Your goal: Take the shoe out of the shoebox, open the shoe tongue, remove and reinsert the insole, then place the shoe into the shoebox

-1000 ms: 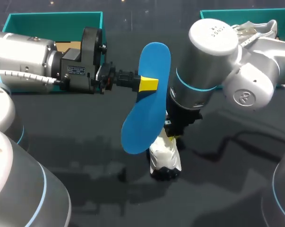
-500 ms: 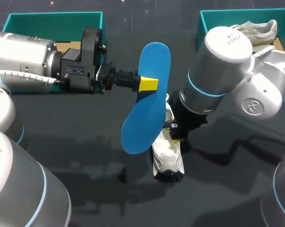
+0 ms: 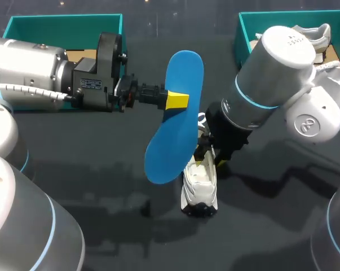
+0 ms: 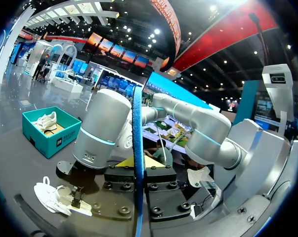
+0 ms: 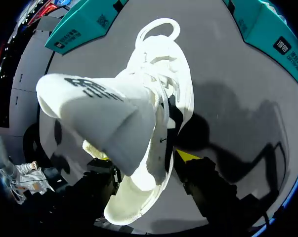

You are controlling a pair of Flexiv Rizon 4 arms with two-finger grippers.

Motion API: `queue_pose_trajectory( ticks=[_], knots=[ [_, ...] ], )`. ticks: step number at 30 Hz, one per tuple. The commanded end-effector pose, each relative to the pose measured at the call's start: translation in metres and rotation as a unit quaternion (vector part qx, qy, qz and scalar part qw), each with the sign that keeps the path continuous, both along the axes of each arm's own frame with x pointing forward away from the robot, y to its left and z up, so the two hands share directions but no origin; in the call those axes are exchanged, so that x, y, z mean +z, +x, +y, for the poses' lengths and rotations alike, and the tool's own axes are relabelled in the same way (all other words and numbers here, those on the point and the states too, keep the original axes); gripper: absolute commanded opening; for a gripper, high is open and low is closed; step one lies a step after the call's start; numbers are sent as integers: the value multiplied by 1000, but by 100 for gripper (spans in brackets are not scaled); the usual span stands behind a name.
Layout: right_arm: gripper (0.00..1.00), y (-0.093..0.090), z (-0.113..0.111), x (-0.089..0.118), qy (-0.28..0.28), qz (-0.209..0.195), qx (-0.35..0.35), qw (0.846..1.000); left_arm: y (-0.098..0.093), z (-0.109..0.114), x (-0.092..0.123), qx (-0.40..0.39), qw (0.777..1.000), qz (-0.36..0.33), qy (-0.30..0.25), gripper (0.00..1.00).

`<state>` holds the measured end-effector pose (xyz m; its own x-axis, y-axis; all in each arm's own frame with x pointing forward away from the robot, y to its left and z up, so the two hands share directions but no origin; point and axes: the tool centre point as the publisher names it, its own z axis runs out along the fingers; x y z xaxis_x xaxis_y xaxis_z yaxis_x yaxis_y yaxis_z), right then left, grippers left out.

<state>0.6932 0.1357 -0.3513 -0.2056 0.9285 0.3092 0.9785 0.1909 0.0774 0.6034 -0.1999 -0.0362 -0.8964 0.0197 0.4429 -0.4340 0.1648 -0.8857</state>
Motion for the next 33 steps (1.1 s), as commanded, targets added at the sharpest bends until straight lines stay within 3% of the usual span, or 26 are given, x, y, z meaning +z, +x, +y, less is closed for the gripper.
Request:
queue_pose_trajectory(
  ticks=[1, 2, 15, 21, 22, 24, 33],
  knots=[
    [100, -6, -27, 21, 86, -17, 43, 995, -1, -1, -1, 1, 1000, 0, -1, 0],
    [100, -6, -35, 26, 117, -14, 72, 990, -1, -1, -1, 1, 1000, 0, -1, 0],
    [100, -6, -35, 26, 117, -14, 72, 990, -1, -1, -1, 1, 1000, 0, -1, 0],
    [100, -9, -55, 76, 143, -30, 48, 988, -1, -1, -1, 1, 1000, 0, -1, 0],
    [100, -8, -57, 87, 179, -39, 59, 981, -1, -1, -1, 1, 1000, 0, -1, 0],
    [100, -8, -57, 100, 240, 6, 91, 966, -1, -1, -1, 1, 1000, 0, -1, 0],
    [100, -8, -57, 100, 240, 6, 91, 966, -1, -1, -1, 1, 1000, 0, -1, 0]
  ],
)
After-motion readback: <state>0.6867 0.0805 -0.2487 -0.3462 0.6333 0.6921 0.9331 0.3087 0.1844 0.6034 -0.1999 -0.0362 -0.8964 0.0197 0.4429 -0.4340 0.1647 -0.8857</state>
